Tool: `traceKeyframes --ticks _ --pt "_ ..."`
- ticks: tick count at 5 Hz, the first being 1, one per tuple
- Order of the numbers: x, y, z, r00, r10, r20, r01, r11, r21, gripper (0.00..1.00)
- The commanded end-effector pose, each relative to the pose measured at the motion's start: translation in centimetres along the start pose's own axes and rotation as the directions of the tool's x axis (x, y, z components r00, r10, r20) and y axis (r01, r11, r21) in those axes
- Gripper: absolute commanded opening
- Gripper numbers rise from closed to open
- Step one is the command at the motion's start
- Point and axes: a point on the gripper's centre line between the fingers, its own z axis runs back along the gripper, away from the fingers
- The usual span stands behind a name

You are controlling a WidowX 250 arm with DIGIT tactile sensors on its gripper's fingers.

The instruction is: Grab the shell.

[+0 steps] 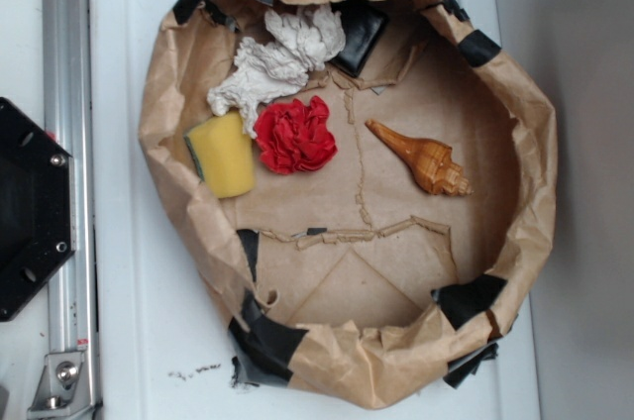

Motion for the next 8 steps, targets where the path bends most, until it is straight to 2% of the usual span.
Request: traceKeyframes --ticks 1,2,3,4,5,6,7,8 --pt "0.0 0.0 0.0 1.000 0.000 0.000 0.000 1.000 0.000 1.00" --pt "3.0 2.6 -3.7 1.000 0.008 0.010 -0.008 1.000 -0.030 1.00" --pt "6.6 3.8 -4.8 0.999 -0.007 0.044 0.010 0.998 -0.064 1.00" --pt "10.3 4.1 -6.0 0.998 -0.032 0.056 0.035 0.998 -0.058 1.00" --pt "13.4 3.3 -8.5 0.997 -0.078 0.027 0.080 0.993 -0.091 1.00" --pt "15.1 2.1 -11.6 0.975 -0.200 0.096 0.208 0.975 -0.080 1.00" --pt "16.2 2.9 -16.0 0.961 -0.254 0.110 0.258 0.966 -0.017 1.00" --pt "17.3 3.0 -18.9 0.947 -0.317 0.059 0.317 0.948 0.014 1.00"
